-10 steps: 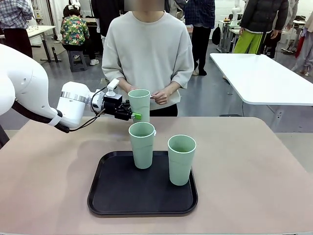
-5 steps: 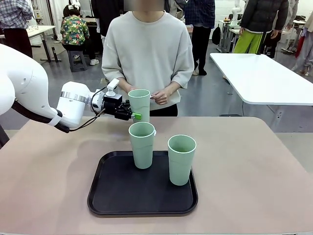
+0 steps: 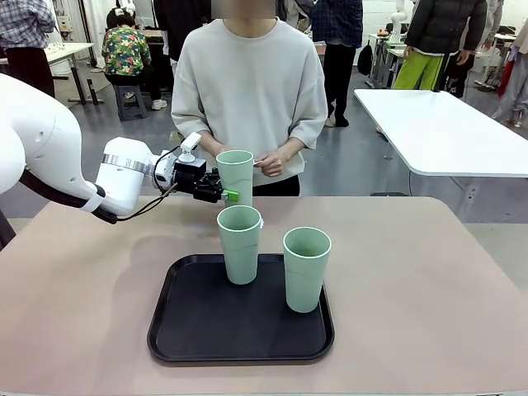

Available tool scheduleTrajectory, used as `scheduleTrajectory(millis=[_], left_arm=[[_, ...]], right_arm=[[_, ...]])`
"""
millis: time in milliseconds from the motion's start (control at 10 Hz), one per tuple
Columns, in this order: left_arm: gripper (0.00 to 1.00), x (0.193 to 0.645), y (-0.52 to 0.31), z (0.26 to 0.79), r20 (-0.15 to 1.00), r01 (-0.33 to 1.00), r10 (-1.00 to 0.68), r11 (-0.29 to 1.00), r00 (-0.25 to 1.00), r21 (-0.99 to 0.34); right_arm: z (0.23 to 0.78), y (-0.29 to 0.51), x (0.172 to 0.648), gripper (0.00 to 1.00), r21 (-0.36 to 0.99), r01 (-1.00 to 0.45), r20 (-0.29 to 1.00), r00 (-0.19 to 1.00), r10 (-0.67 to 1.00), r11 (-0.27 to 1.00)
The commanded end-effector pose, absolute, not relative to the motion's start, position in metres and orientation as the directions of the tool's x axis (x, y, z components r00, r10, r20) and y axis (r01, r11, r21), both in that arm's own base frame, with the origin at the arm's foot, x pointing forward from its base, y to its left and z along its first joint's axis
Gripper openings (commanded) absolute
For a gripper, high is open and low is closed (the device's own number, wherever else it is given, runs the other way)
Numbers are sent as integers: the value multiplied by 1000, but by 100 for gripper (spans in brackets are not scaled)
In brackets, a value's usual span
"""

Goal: Place coasters on the table and set cups on them.
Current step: Pick up one Reusable plastic cup and place it on a coaster set by the human.

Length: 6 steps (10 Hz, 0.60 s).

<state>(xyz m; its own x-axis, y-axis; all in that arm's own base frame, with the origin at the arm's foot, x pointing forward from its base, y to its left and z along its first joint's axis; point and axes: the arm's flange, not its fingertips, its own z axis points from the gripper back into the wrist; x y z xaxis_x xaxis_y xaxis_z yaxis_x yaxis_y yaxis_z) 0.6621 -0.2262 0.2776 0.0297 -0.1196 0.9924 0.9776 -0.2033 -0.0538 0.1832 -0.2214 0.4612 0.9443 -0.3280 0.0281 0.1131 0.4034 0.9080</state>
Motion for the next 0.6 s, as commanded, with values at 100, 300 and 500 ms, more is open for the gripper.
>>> scheduleTrajectory(millis=[100, 300, 500], left_arm=[[85, 662, -226, 278, 992, 978, -120, -203, 30, -54], [85, 675, -232, 272, 989, 979, -144, -201, -15, -14], [85, 684, -241, 262, 983, 981, -183, -191, -18, -18]], right_arm=[[461, -221, 184, 100, 916, 92, 44, 944, -327, 391], [461, -221, 184, 100, 916, 92, 44, 944, -327, 391], [461, -221, 184, 100, 916, 92, 44, 944, -327, 391]])
